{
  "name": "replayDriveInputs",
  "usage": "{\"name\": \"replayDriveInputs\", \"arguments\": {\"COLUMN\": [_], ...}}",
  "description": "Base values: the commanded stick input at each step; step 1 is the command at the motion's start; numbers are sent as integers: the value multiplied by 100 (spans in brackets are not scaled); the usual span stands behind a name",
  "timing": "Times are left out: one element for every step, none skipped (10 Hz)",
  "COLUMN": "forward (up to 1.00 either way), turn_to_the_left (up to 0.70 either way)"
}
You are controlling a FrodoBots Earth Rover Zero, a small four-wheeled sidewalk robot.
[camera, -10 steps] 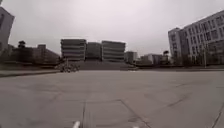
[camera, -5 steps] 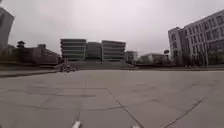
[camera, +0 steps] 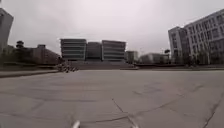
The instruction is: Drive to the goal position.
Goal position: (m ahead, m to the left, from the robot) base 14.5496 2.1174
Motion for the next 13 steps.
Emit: {"name": "replayDriveInputs", "arguments": {"forward": [70,70,70,70,70,70,70,70,70,70,70,70,70], "turn_to_the_left": [0,0,0,0,9,18,27,31,9,0,0,0,0]}}
